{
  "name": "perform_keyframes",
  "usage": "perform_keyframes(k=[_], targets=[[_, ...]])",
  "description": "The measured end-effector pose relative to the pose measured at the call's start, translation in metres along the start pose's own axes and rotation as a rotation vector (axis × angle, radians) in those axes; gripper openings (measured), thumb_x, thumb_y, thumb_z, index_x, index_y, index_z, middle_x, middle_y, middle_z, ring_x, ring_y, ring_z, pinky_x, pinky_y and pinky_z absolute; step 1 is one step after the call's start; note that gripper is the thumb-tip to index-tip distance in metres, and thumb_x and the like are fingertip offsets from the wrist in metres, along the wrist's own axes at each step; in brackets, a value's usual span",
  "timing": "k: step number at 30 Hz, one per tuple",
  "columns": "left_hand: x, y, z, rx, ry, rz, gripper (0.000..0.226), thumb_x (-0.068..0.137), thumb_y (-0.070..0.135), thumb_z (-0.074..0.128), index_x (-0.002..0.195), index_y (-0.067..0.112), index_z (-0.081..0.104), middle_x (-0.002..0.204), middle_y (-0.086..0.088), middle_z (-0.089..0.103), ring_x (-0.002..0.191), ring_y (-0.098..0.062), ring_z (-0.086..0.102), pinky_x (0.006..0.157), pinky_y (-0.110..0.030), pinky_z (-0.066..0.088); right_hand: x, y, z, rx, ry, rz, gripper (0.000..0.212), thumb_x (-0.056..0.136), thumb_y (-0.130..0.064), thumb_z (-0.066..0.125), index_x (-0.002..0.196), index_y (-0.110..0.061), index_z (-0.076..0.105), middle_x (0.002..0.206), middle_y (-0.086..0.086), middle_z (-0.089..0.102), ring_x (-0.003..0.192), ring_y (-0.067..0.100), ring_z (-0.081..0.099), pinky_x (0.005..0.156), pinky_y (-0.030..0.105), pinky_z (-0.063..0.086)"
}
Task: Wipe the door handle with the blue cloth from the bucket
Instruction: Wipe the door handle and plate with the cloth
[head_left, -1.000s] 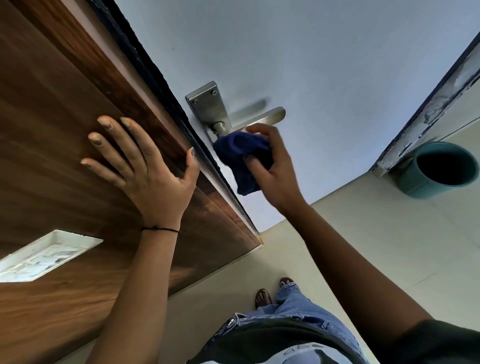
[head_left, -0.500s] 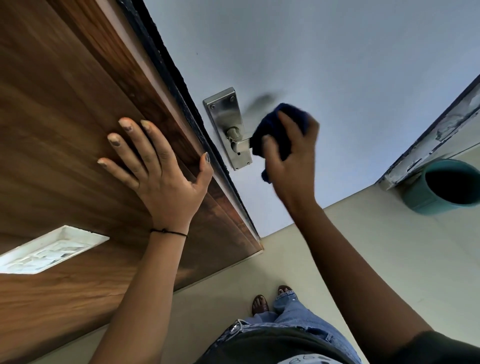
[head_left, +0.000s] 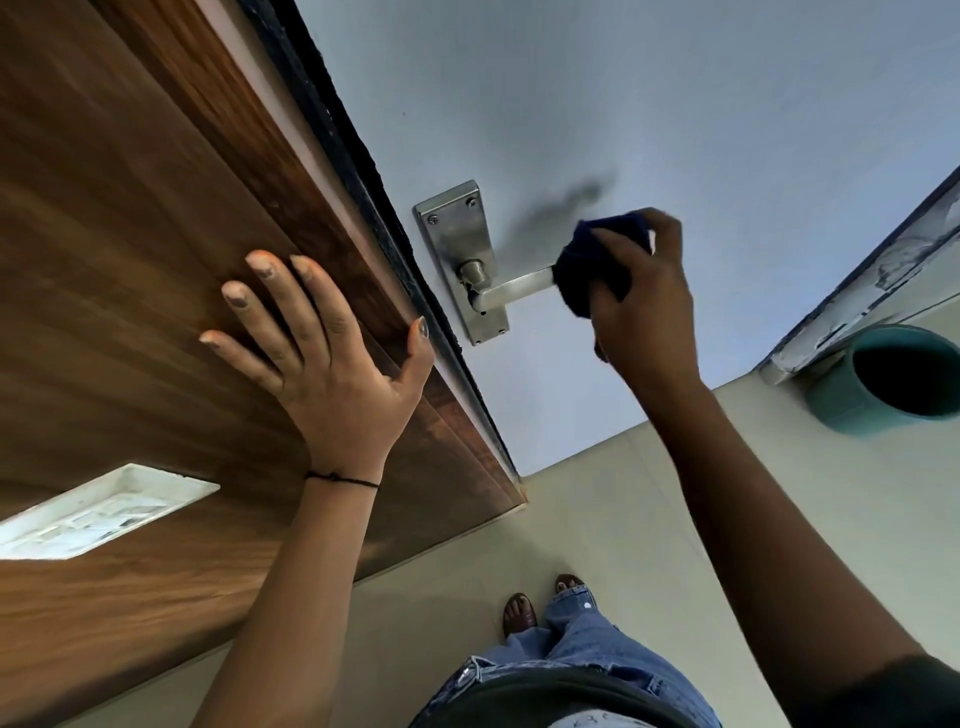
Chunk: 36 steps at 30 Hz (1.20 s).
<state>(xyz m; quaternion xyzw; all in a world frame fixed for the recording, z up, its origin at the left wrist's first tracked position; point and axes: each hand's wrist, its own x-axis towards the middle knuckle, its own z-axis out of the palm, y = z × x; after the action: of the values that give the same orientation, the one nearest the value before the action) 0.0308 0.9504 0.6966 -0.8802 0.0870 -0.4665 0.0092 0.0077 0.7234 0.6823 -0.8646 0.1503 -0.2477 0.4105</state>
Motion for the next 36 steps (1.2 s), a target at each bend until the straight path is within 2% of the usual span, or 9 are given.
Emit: perform_keyframes(k=[6, 12, 16, 20, 25, 27, 30, 32, 36], targets=[[0.000, 0.001, -0.001, -0.015, 0.007, 0.008, 0.088, 0.085, 0.053, 0.053, 0.140, 0.005, 0.005, 0.139, -0.024, 0.014, 0.125, -0.048, 0.014, 0.113, -0.042, -0.018, -0.026, -0.025, 0.029, -0.030, -0.047, -0.187, 0.040, 0.084, -0.010, 0.060, 0.123, -0.019, 0.062, 0.143, 0.007, 0.036, 0.116, 0.028, 0.057, 0.081, 0.034, 0.054], [-0.001, 0.000, 0.000, -0.012, -0.007, 0.015, 0.089, 0.084, 0.054, 0.053, 0.140, 0.005, 0.006, 0.139, -0.025, 0.015, 0.125, -0.049, 0.015, 0.114, -0.051, -0.012, -0.003, 0.015, 0.007, 0.106, 0.069, 0.011, 0.043, 0.084, -0.004, 0.054, 0.123, -0.021, 0.061, 0.142, 0.005, 0.029, 0.094, 0.031, 0.066, 0.071, 0.045, 0.060], [0.000, -0.001, 0.000, -0.019, -0.010, 0.016, 0.087, 0.084, 0.054, 0.052, 0.140, 0.004, 0.007, 0.139, -0.025, 0.014, 0.125, -0.049, 0.015, 0.114, -0.047, -0.015, -0.020, -0.008, 0.024, 0.050, 0.037, -0.104, 0.041, 0.083, -0.003, 0.058, 0.123, -0.015, 0.062, 0.142, 0.011, 0.034, 0.111, 0.029, 0.060, 0.089, 0.028, 0.051], [-0.001, 0.000, -0.002, -0.026, -0.038, 0.020, 0.089, 0.084, 0.054, 0.054, 0.140, 0.003, 0.006, 0.139, -0.026, 0.014, 0.125, -0.050, 0.015, 0.108, -0.065, 0.005, -0.022, -0.011, 0.027, 0.012, -0.051, -0.152, 0.042, 0.085, -0.004, 0.057, 0.126, -0.017, 0.060, 0.144, 0.011, 0.032, 0.117, 0.030, 0.056, 0.089, 0.033, 0.054], [-0.001, -0.001, -0.002, -0.040, -0.026, -0.002, 0.089, 0.084, 0.053, 0.056, 0.140, -0.002, 0.013, 0.138, -0.030, 0.021, 0.124, -0.052, 0.018, 0.096, -0.075, 0.021, 0.001, 0.013, 0.001, 0.344, -0.030, 0.184, 0.040, 0.090, -0.002, 0.052, 0.128, -0.015, 0.056, 0.138, 0.005, 0.029, 0.058, 0.018, 0.062, 0.044, 0.023, 0.052], [-0.001, -0.002, -0.002, -0.031, -0.027, 0.001, 0.090, 0.084, 0.052, 0.057, 0.140, -0.003, 0.014, 0.137, -0.032, 0.025, 0.124, -0.052, 0.018, 0.096, -0.075, 0.021, 0.004, 0.022, 0.005, 0.431, -0.035, 0.262, 0.030, 0.090, -0.007, 0.054, 0.120, -0.013, 0.058, 0.130, 0.007, 0.040, 0.064, 0.004, 0.063, 0.045, 0.016, 0.047], [-0.002, -0.002, -0.003, -0.024, -0.043, 0.008, 0.092, 0.083, 0.053, 0.057, 0.141, 0.000, 0.009, 0.139, -0.028, 0.017, 0.125, -0.050, 0.016, 0.098, -0.073, 0.019, 0.002, 0.036, 0.014, 0.702, -0.113, 0.395, 0.029, 0.089, -0.011, 0.055, 0.118, -0.012, 0.061, 0.101, 0.017, 0.063, 0.064, 0.024, 0.061, 0.042, 0.020, 0.042], [-0.001, -0.001, -0.004, -0.026, -0.045, 0.010, 0.093, 0.083, 0.054, 0.057, 0.141, 0.002, 0.006, 0.140, -0.026, 0.014, 0.126, -0.049, 0.015, 0.098, -0.072, 0.019, -0.005, 0.034, 0.018, 0.979, -0.179, 0.526, 0.024, 0.095, -0.007, 0.051, 0.119, -0.008, 0.057, 0.088, 0.011, 0.065, 0.058, 0.017, 0.061, 0.041, 0.020, 0.042], [-0.003, -0.001, -0.002, -0.025, -0.037, 0.028, 0.090, 0.085, 0.054, 0.055, 0.141, 0.002, 0.007, 0.140, -0.026, 0.014, 0.127, -0.049, 0.015, 0.105, -0.069, 0.012, -0.025, 0.007, 0.043, 1.324, -0.390, 0.652, 0.017, 0.099, -0.008, 0.044, 0.112, -0.009, 0.055, 0.093, 0.011, 0.063, 0.066, 0.016, 0.062, 0.048, 0.023, 0.050]])
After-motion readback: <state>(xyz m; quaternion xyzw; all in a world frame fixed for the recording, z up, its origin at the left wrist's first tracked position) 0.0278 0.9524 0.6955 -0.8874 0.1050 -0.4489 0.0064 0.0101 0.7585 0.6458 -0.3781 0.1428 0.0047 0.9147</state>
